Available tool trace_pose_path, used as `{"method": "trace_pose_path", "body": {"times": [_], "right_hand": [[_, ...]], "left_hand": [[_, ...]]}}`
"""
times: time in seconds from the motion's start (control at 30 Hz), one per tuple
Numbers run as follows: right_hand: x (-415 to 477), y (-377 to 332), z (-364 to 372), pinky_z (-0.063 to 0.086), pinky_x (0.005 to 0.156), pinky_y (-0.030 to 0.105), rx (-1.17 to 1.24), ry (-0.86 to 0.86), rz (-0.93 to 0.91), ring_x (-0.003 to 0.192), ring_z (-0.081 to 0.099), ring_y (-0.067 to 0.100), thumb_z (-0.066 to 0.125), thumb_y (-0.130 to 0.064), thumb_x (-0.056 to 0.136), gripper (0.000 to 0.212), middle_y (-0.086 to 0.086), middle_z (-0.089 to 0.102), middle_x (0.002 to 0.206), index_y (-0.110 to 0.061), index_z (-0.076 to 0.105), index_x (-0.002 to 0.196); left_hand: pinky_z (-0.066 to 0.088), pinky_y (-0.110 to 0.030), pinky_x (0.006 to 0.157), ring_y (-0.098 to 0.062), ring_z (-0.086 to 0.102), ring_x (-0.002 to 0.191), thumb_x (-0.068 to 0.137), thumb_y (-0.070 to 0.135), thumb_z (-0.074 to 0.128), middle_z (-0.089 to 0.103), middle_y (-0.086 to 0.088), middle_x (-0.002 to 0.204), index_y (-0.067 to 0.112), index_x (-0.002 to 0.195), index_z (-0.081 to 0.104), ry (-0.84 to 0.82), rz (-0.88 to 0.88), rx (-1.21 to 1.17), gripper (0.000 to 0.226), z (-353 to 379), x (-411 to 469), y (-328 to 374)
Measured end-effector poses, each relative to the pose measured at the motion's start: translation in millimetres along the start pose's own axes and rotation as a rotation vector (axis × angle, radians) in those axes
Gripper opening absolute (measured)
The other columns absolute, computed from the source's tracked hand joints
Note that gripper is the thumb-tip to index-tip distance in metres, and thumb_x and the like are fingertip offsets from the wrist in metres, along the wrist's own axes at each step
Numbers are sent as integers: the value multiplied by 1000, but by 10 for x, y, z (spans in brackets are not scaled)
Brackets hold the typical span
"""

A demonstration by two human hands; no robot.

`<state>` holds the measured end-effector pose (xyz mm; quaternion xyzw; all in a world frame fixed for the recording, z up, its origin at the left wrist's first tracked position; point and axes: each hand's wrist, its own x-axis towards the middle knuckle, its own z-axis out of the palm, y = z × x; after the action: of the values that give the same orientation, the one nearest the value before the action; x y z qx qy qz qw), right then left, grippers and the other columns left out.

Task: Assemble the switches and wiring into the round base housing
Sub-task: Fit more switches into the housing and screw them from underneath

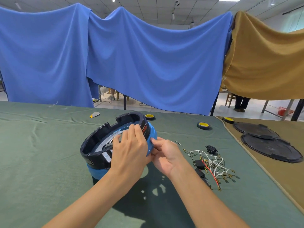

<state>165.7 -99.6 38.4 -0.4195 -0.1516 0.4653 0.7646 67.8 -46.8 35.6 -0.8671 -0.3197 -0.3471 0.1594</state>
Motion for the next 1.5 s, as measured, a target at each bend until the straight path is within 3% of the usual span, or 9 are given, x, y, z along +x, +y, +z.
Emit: {"method": "trace_pose_path", "body": {"times": [0.23,0.43,0.6,0.73,0.93,1.07,1.2,1.4,1.5], "right_hand": [[-3,-8,-40,55,73,36,-134,-32,-56,73,71,24,48,-8,98,21,14,74,88,0,67,102],[46,-212,-311,54,69,34,-225,174,-98,74,74,23,51,-16,98,17,10,73,92,-5,60,107],[14,-373,-462,53,64,33,-194,244,-129,60,70,20,51,-11,97,13,11,71,88,-5,61,100],[-26,-473,-491,52,63,32,-202,264,-164,59,65,19,51,-10,97,11,10,70,83,-5,62,97],[-76,-603,-462,53,60,31,-232,273,-206,55,58,17,55,-7,93,9,6,68,68,-6,63,89],[-71,-647,-456,50,51,25,-305,308,-222,46,50,13,58,-9,91,8,3,68,65,-6,65,92],[-25,-704,-483,45,47,24,-335,331,-257,40,42,11,57,-7,92,8,2,66,60,-5,64,90],[231,-722,-601,49,53,27,-450,401,-286,46,47,13,57,-9,92,11,4,67,66,-9,65,85],[461,-691,-724,49,58,28,-663,449,-338,54,50,15,53,-9,93,14,6,67,73,-11,64,84]], "left_hand": [[46,-33,48,-31,64,59,36,25,90,64,-12,73,-6,92,64,95,16,-101,69,-49,57,-61],[40,-36,62,-32,59,76,60,36,83,61,-6,86,7,107,56,129,-197,-246,61,-147,239,-180],[41,-31,66,-21,54,72,59,50,78,61,7,81,19,97,57,221,-482,-659,53,-321,562,-238],[46,-26,54,-10,53,53,53,43,75,60,14,58,17,74,67,205,-642,-1102,34,-368,686,-279],[55,-29,51,-21,64,53,64,30,84,72,-3,65,12,66,75,47,-932,-1575,20,-429,720,-426],[56,-33,51,-27,66,57,72,33,81,72,-12,75,0,106,69,-152,-1052,-1742,49,-343,632,-638],[54,-34,47,-28,64,52,78,44,72,66,-12,67,5,82,65,-421,-1177,-1728,40,-197,499,-854],[53,-47,74,-32,61,73,74,44,74,65,-9,92,10,93,61,-471,-1333,-1770,41,125,328,-1118],[53,-45,72,-29,62,59,70,45,75,68,-9,73,9,75,61,-492,-1395,-1746,39,309,277,-1279]]}}
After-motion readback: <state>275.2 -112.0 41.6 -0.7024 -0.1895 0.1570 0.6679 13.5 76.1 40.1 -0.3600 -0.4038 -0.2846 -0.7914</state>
